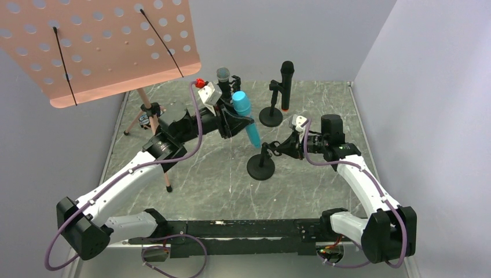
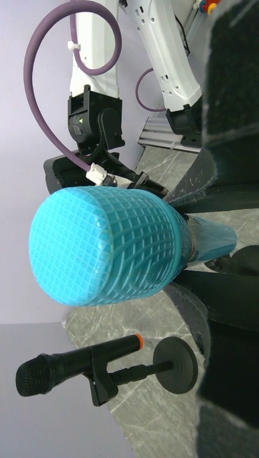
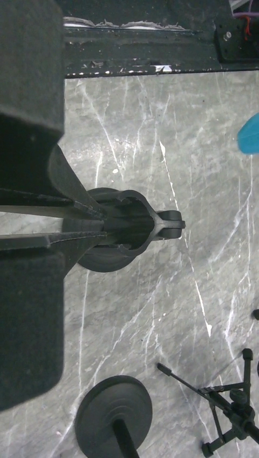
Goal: Attach the microphones to the stand
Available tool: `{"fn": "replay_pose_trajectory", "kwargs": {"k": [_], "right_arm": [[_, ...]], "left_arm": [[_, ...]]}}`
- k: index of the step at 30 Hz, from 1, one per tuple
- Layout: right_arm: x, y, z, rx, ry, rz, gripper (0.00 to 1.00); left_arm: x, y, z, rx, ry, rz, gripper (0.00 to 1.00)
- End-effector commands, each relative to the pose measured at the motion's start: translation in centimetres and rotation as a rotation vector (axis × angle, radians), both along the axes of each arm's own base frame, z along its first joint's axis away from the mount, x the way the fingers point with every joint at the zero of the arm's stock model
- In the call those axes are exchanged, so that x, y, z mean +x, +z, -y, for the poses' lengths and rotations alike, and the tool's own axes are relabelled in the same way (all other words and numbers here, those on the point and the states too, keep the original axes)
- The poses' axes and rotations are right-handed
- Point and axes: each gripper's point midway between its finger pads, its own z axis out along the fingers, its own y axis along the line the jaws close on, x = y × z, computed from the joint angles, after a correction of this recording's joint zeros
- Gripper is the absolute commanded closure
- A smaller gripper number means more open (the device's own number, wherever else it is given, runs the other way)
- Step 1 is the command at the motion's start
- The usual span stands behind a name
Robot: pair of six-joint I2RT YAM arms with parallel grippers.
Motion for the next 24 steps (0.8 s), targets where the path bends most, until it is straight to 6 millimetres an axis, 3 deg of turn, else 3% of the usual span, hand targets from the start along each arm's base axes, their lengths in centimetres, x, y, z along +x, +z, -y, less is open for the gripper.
{"fn": "replay_pose_trajectory", "kwargs": {"k": [1, 10, 15, 24], "right_arm": [[-0.5, 1.4, -0.5, 0.035, 0.061, 0.055, 0.81], [-1.1, 1.1, -0.7, 0.037, 0.105, 0.055, 0.79], [-1.4, 1.0, -0.7, 0.035, 0.121, 0.058, 0.67], [-1.3, 0.9, -0.6, 0.031, 0.121, 0.059, 0.60]], "left_arm": [[-0.2, 1.6, 0.8, -0.062, -0.051, 0.037, 1.00], [1.2, 1.3, 2.8, -0.113, -0.088, -0.006, 1.00], [1.7, 1.0, 3.3, -0.123, -0.076, -0.009, 1.00], [1.7, 0.5, 4.5, -0.138, -0.072, 0.001, 1.00]]}}
